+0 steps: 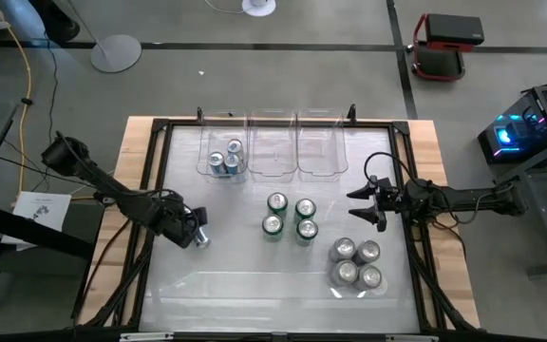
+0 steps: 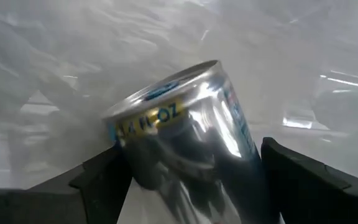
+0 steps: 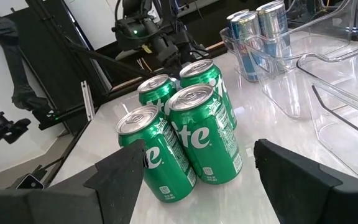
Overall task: Sort soda cans
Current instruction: Put the blue soda can into the left transparent bin
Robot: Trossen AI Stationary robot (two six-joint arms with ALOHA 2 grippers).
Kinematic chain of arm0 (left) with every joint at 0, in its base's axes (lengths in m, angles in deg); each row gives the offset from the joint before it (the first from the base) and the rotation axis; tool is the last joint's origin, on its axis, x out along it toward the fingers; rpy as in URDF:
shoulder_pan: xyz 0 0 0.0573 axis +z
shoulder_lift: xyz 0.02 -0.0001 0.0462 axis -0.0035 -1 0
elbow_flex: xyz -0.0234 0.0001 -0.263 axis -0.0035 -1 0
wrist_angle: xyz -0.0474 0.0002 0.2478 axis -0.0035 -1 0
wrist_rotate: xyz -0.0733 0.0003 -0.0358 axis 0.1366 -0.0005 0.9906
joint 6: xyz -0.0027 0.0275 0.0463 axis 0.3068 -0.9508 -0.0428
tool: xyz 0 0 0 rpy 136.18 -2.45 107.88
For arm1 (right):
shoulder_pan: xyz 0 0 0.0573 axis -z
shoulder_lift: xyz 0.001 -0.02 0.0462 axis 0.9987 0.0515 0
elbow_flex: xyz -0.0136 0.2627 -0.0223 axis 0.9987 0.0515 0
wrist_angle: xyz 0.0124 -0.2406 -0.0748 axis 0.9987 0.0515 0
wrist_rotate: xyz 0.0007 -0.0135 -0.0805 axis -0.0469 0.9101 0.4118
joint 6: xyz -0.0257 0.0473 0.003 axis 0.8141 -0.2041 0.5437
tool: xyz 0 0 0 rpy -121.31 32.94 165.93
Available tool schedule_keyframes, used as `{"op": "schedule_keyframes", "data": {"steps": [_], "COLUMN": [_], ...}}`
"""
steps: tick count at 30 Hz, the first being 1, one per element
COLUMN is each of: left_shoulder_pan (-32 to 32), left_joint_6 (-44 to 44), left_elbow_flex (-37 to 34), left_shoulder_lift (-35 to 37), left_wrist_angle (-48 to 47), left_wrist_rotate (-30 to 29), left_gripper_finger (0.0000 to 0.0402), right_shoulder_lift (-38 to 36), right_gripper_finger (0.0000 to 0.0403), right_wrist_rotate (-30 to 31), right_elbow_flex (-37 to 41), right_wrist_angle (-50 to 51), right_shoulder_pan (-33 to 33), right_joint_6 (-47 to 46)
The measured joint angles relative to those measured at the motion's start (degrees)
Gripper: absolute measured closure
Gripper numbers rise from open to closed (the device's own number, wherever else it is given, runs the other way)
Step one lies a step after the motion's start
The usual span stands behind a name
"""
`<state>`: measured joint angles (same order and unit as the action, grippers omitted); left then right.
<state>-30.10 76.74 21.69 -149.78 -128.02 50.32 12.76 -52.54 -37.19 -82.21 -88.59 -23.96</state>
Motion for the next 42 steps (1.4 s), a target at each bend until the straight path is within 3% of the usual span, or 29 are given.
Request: {"op": "schedule_keyframes", "data": {"steps": [6,19,25,29,32,37,42], "left_shoulder_pan": [0.74,0.79,0.47,-1.09,-2.66,-3.50,-4.62], "left_joint_6": [-4.07,-15.31,-25.07,-36.65,-50.46,-69.18,-82.89], "left_elbow_flex": [-0.59,-0.89,-0.34,1.58,1.68,1.71,1.71], "left_shoulder_lift": [-0.55,-0.74,-0.74,-0.73,-1.20,-5.50,-14.42], "left_wrist_angle": [1.64,3.08,8.08,13.08,22.22,36.12,51.90], "left_wrist_rotate": [-3.00,-14.67,-26.70,-40.02,-49.09,-54.87,-59.51], "left_gripper_finger": [0.0090,0.0178,0.0178,0.0178,0.0178,0.0178,0.0173], "right_shoulder_lift": [0.00,0.00,0.00,0.00,0.00,0.00,0.00], "right_gripper_finger": [0.0112,0.0112,0.0112,0.0112,0.0112,0.0112,0.0112], "right_wrist_rotate": [0.01,0.01,0.01,-0.01,0.01,0.00,0.01], "right_elbow_flex": [0.00,0.00,0.00,0.00,-0.02,-0.01,0.00], "right_wrist_angle": [0.00,0.00,0.00,0.00,0.00,0.00,0.00], "right_shoulder_pan": [-0.02,0.00,-0.02,-0.01,-0.01,-0.01,0.00], "right_joint_6": [0.00,0.00,0.00,0.00,0.00,0.00,0.00]}}
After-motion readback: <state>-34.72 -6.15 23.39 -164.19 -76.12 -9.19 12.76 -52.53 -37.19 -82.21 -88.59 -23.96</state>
